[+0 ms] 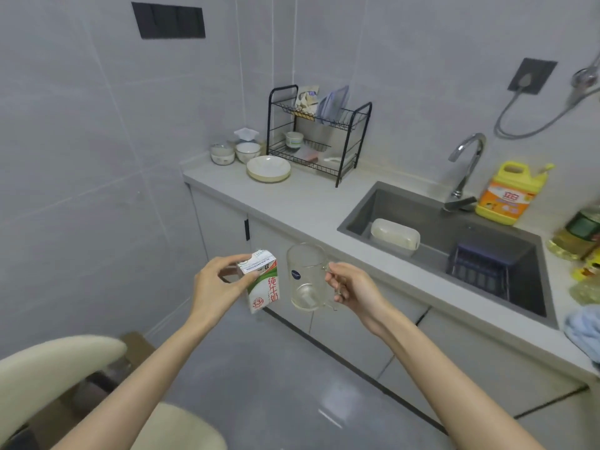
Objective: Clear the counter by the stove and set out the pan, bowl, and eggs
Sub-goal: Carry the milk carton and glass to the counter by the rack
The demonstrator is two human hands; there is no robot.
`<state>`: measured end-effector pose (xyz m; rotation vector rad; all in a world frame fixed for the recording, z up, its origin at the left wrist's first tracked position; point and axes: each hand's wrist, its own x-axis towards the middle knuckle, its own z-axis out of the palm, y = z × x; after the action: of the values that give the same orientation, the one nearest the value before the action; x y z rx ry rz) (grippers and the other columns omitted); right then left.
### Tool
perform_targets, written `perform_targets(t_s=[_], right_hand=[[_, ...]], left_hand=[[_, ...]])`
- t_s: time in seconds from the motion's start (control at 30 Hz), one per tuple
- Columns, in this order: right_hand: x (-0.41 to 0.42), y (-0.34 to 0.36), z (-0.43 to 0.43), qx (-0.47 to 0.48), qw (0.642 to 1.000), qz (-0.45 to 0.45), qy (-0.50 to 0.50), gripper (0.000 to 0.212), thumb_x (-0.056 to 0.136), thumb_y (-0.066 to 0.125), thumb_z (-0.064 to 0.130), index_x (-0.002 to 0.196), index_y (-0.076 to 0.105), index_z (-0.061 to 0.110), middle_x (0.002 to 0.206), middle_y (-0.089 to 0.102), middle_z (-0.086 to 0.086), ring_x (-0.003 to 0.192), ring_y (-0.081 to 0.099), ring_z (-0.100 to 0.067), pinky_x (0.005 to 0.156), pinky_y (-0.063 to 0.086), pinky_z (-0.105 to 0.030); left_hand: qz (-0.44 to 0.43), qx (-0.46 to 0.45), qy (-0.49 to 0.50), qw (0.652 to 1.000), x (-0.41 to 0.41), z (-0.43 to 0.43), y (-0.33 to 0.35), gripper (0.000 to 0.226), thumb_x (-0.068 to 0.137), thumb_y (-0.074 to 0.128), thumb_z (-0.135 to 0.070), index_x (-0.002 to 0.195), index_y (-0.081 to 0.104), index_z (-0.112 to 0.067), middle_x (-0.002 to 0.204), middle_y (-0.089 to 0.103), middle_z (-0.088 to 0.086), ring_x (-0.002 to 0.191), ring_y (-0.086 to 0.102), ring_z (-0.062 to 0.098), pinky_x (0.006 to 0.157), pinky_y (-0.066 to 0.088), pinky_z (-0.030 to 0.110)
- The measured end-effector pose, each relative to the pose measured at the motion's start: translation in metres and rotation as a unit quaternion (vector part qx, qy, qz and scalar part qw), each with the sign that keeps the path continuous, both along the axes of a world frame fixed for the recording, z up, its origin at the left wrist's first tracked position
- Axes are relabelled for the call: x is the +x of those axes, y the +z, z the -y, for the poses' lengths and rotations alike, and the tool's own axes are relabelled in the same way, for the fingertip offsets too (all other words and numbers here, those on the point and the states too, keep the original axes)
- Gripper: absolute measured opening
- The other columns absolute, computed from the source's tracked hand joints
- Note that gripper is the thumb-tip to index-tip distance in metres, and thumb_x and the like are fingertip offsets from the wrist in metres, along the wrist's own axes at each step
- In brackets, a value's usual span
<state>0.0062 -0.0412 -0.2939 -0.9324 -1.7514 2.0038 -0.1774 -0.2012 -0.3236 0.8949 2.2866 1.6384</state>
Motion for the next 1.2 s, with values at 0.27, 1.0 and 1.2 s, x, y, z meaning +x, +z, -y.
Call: perform_targets(t_s=[0.27, 1.0, 1.2], right_hand=[[-0.124, 0.000, -0.088, -0.017, 1.000, -0.018, 0.013, 0.027, 0.096, 0.048, 0.023, 0.071, 0.057, 0.016, 0.063, 0.044, 0.003, 0.050, 0.029, -0.009, 0.055, 0.038, -0.020], [-0.514, -0.049, -0.308, -0.060, 0.981, 0.031, 0.183, 0.024, 0.098, 0.046, 0.020, 0.077, 0.056, 0.012, 0.072, 0.050, 0.000, 0.058, 0.047, -0.011, 0.066, 0.050, -0.025], [-0.606, -0.075, -0.328, -0.087, 0.978, 0.053, 0.183, 0.023, 0.099, 0.046, 0.020, 0.079, 0.054, 0.012, 0.075, 0.051, -0.002, 0.059, 0.049, -0.011, 0.072, 0.052, -0.028]], left_hand=[[0.008, 0.013, 0.034, 0.999, -0.121, -0.085, 0.011, 0.032, 0.073, 0.080, -0.019, 0.102, 0.070, -0.027, 0.102, 0.064, -0.008, 0.090, 0.061, 0.000, 0.076, 0.045, 0.014], [0.064, 0.001, 0.231, 0.971, -0.458, -0.263, -0.031, 0.037, 0.074, 0.079, -0.016, 0.108, 0.066, -0.018, 0.115, 0.063, -0.002, 0.093, 0.058, 0.010, 0.071, 0.045, 0.019], [0.054, -0.023, 0.212, 0.976, -0.550, -0.284, -0.048, 0.035, 0.072, 0.081, -0.021, 0.103, 0.066, -0.026, 0.113, 0.060, -0.005, 0.093, 0.058, 0.010, 0.072, 0.047, 0.018]])
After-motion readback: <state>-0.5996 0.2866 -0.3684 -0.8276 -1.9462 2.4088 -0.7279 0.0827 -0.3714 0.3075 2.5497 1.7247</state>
